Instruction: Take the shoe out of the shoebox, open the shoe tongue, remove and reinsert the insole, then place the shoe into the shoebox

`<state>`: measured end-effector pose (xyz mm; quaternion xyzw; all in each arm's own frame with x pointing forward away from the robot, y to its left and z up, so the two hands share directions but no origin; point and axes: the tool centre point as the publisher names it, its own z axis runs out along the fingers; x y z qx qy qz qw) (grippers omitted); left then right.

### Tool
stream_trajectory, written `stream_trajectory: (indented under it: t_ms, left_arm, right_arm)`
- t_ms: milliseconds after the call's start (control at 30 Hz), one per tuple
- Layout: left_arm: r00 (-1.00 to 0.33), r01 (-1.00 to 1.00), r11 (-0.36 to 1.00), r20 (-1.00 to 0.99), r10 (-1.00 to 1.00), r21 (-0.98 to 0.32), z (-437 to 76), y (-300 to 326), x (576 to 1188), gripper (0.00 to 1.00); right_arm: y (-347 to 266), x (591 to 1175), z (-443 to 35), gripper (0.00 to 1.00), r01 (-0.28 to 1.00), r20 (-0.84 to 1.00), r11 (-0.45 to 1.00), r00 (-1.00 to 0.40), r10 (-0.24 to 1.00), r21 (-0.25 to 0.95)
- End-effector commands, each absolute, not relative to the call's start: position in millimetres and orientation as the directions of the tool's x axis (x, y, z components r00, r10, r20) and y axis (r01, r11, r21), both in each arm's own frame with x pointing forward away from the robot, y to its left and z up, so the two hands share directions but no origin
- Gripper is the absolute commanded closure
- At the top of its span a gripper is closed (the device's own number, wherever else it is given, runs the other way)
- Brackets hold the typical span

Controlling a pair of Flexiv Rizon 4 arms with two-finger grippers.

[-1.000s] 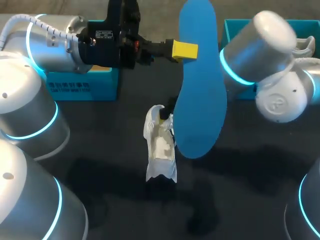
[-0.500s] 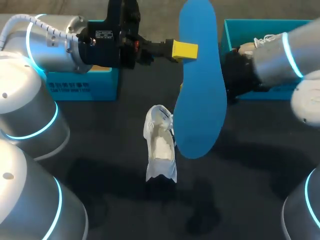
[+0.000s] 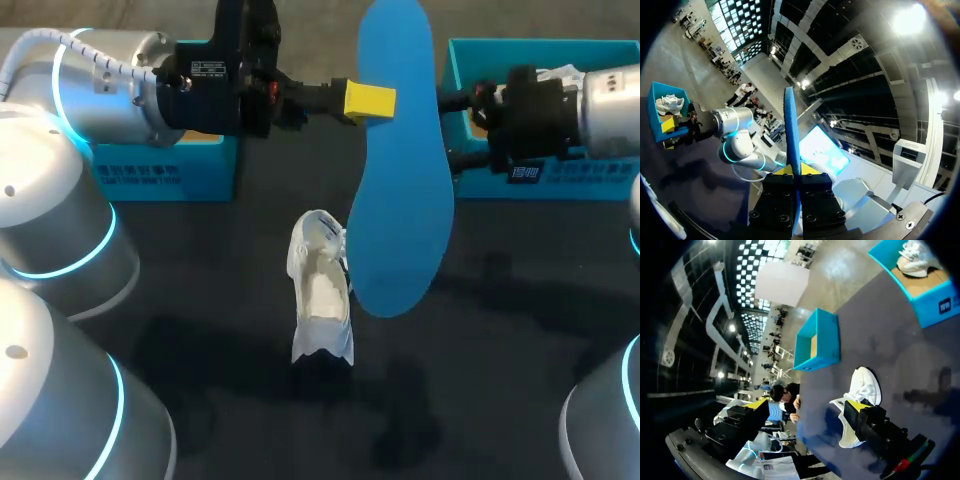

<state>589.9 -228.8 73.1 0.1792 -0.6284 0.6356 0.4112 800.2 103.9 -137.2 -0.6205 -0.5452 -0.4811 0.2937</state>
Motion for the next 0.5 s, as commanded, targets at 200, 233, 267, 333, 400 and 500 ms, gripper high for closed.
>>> stream_trajectory:
  t_ms: [200, 233, 267, 333, 400, 500]
  left_arm:
    - [-0.752, -0.548, 0.210, 0.587, 0.300, -0.809, 60, -222, 597, 1.00]
    - [-0.767, -0.518, 0.204, 0.556, 0.320, -0.831, 57, -219, 599, 1.00]
    - [-0.809, -0.452, 0.206, 0.496, 0.316, -0.868, 54, -217, 602, 1.00]
    - [-0.858, -0.328, 0.226, 0.389, 0.334, -0.917, 47, -212, 607, 1.00]
    - [-0.884, -0.248, 0.216, 0.312, 0.348, -0.944, 42, -209, 612, 1.00]
    - [-0.926, -0.063, 0.210, 0.136, 0.352, -0.976, 34, -204, 623, 1.00]
  right_arm:
    - [99, 814, -119, 0.00, 0.957, 0.928, -0.238, -0.070, 0.365, 0.166]
    - [98, 815, -117, 0.00, 0.956, 0.935, -0.242, -0.072, 0.346, 0.163]
    - [97, 816, -116, 0.00, 0.955, 0.937, -0.248, -0.069, 0.341, 0.161]
    - [95, 818, -114, 0.00, 0.952, 0.934, -0.257, -0.067, 0.352, 0.165]
    - [94, 820, -113, 0.00, 0.950, 0.933, -0.265, -0.066, 0.354, 0.167]
    - [92, 821, -110, 0.00, 0.947, 0.932, -0.274, -0.063, 0.357, 0.169]
